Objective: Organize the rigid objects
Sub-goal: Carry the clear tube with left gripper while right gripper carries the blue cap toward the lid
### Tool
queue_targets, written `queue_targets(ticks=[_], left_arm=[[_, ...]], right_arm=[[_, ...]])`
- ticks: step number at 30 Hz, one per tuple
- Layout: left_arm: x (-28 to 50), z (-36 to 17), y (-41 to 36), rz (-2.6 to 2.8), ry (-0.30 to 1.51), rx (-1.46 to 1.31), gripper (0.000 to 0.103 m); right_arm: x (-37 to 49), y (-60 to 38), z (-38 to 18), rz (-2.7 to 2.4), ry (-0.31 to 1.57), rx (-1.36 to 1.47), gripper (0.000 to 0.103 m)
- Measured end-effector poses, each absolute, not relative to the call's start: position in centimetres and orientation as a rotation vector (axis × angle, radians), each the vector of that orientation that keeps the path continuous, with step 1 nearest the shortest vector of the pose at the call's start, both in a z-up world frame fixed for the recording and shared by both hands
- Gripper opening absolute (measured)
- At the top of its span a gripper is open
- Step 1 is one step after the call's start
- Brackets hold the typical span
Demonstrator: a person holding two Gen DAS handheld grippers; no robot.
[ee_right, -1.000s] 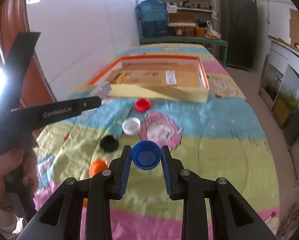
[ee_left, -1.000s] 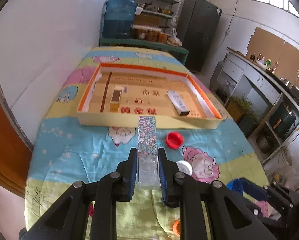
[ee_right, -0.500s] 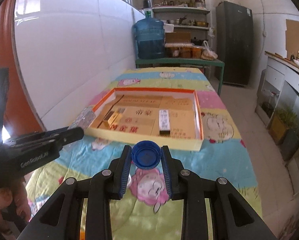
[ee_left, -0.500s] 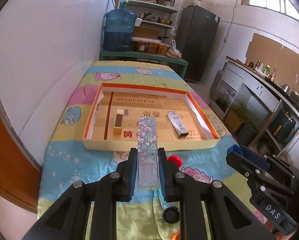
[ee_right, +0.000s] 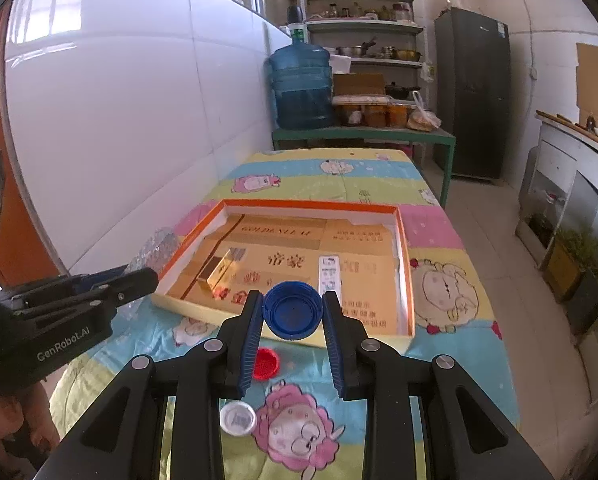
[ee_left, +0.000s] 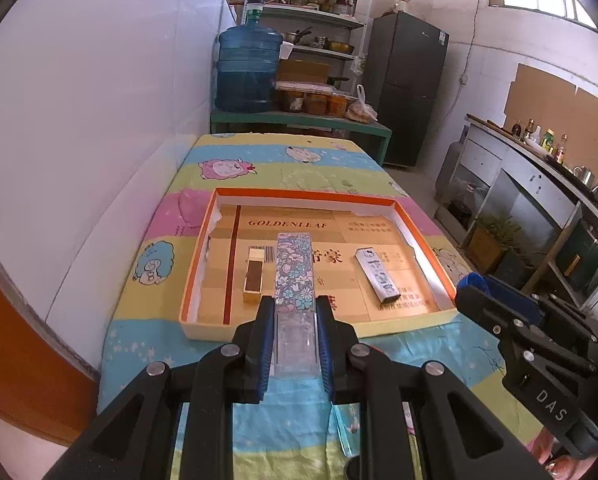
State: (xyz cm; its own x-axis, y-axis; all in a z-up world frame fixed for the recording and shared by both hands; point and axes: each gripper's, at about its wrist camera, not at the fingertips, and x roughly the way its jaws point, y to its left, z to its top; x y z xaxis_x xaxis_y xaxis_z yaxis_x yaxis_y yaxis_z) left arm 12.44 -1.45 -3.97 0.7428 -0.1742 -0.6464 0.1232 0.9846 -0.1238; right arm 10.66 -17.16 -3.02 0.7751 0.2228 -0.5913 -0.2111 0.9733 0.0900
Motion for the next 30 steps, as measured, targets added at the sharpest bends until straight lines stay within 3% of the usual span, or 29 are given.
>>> queue_targets(ticks=[30], left_arm=[[22.1, -5.0, -2.9, -0.213, 0.759, -0.095, 0.02]], right_arm=[[21.6, -20.6, -3.4, 0.168, 0.663, -0.018, 0.031]])
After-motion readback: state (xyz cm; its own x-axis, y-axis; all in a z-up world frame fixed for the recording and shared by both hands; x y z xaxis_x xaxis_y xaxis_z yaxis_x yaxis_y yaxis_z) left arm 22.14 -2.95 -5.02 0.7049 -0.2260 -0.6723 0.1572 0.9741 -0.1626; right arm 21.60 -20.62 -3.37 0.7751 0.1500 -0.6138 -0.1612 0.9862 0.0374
